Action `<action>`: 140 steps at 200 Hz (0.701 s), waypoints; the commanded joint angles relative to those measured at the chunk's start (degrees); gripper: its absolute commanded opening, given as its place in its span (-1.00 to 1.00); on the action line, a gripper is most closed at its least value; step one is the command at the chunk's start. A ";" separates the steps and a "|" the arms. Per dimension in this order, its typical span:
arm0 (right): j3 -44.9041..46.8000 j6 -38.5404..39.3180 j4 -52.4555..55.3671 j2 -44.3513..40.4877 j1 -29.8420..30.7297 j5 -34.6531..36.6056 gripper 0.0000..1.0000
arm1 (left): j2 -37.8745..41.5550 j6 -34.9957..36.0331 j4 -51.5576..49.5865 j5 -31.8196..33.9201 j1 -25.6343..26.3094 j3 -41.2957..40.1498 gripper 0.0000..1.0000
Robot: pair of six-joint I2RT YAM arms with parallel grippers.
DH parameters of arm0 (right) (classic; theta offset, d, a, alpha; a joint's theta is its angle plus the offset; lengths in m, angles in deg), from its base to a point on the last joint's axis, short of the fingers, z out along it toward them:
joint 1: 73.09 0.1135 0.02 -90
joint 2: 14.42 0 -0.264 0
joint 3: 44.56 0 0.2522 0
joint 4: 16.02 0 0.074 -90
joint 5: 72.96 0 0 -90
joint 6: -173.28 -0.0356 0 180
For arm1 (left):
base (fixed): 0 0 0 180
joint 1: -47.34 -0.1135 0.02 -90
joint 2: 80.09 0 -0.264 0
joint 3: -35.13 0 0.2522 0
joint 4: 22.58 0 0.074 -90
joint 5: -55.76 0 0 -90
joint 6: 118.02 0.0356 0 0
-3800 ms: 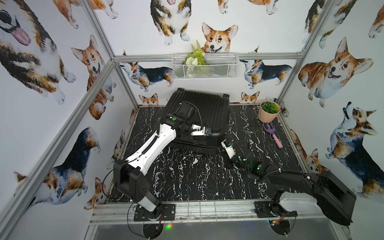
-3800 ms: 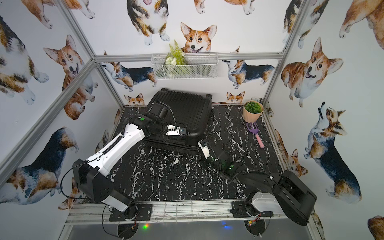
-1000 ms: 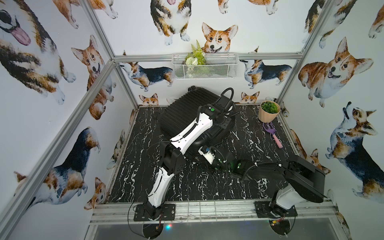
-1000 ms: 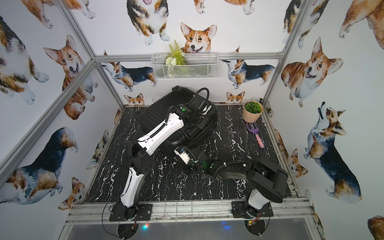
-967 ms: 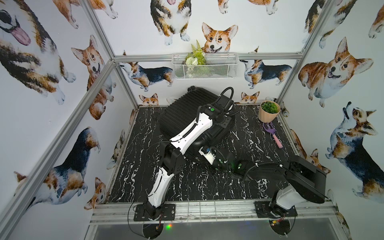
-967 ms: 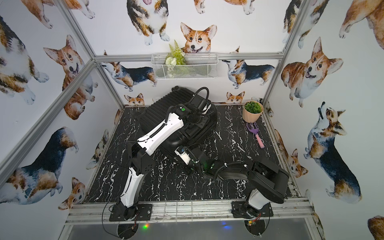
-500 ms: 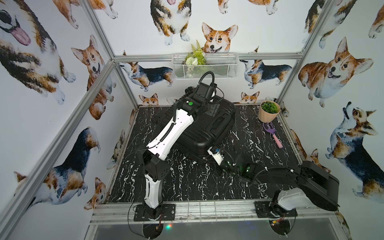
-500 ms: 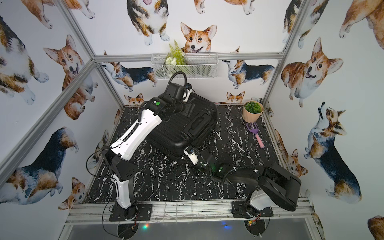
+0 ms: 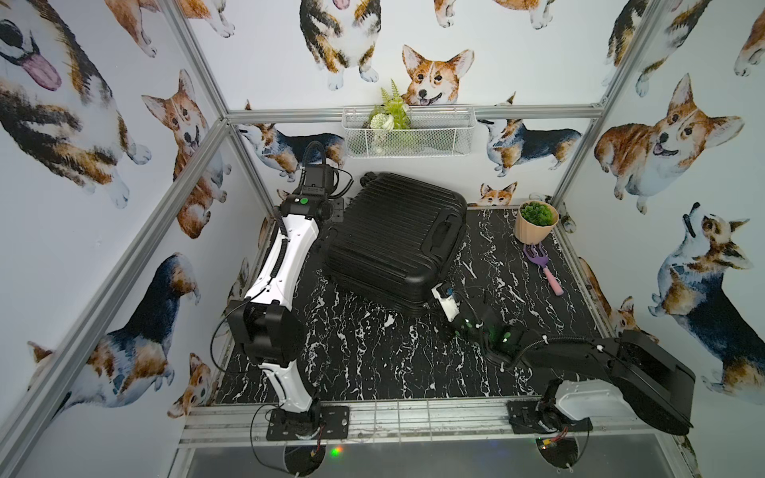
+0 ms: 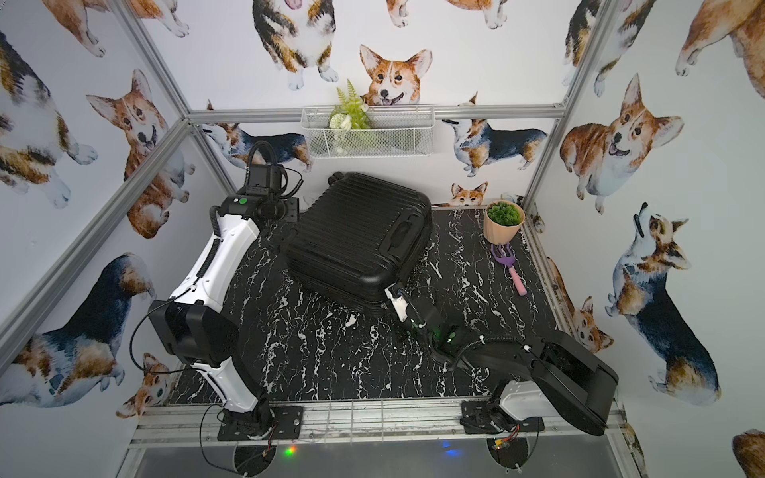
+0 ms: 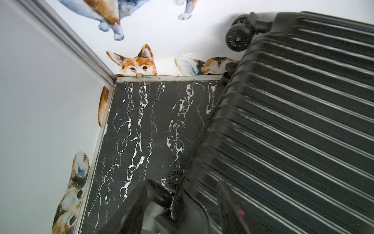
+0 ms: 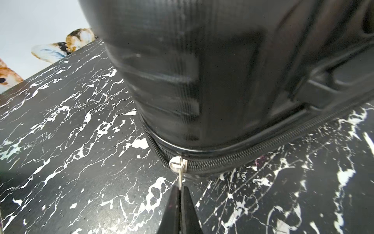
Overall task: Close the suitcase zippers
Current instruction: Adjust the suitcase at the center of the board.
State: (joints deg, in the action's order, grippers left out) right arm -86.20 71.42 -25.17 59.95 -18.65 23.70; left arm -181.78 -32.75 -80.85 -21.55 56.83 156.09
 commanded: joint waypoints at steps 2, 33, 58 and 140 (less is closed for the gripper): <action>-0.42 -0.89 0.70 -0.93 -0.29 3.00 -1.00 | -0.86 0.05 0.94 0.11 -1.37 -0.87 0.13; -0.64 -0.98 1.31 -1.58 -0.54 3.67 -1.00 | -3.04 0.71 -0.93 1.76 -1.93 -2.35 0.07; -1.13 -0.80 2.69 -1.92 -0.73 4.17 -1.00 | -5.36 1.29 -4.54 2.25 -1.94 -1.11 -0.09; -0.77 0.91 6.25 -4.97 -4.75 4.64 -1.00 | -5.08 6.75 -14.95 -5.91 0.52 -4.09 -0.43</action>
State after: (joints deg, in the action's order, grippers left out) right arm -86.79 71.53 -18.16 55.97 -21.65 27.43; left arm -187.75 -29.29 -90.01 -21.83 56.09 153.73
